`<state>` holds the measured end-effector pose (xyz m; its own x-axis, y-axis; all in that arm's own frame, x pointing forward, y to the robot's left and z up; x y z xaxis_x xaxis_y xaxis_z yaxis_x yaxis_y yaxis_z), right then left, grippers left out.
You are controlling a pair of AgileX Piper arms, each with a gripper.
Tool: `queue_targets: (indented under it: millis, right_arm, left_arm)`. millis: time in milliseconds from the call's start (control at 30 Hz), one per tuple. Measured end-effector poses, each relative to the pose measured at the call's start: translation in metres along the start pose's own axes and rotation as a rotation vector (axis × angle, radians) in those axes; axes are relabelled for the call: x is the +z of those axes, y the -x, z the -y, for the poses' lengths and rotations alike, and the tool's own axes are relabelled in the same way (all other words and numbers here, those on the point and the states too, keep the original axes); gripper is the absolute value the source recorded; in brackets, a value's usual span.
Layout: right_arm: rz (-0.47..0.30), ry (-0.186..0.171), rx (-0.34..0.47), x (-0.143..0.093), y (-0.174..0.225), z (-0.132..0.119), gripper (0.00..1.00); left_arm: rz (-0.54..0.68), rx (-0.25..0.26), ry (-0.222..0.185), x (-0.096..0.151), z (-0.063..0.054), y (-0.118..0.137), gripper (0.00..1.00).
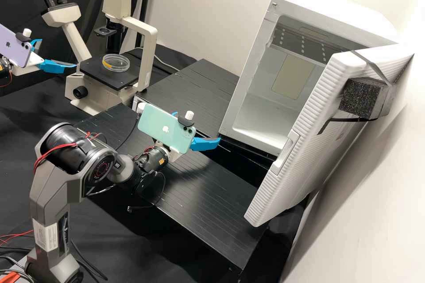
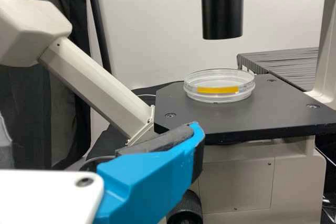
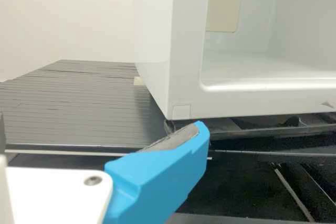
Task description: Move the petri dish to the bench.
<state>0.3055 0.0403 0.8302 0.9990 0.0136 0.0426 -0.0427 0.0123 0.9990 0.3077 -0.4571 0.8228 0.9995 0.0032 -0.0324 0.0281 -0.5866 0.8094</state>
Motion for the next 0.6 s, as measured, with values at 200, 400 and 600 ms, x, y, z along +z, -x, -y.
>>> queue_targets:
  millis: [200, 400, 600]
  right_arm:
    - [0.0, 0.0, 0.0, 0.0, 0.0, 0.0, 1.0]
    - [-0.004, 0.0, 0.001, 0.001, 0.003, 0.002, 1.0]
    - [-0.058, -0.002, -0.013, -0.009, 0.023, 0.011, 1.0]
  left_arm:
    - [0.0, 0.0, 0.0, 0.0, 0.0, 0.0, 1.0]
    - [0.0, 0.0, 0.0, 0.0, 0.0, 0.0, 1.0]
    - [0.0, 0.0, 0.0, 0.0, 0.0, 0.0, 1.0]
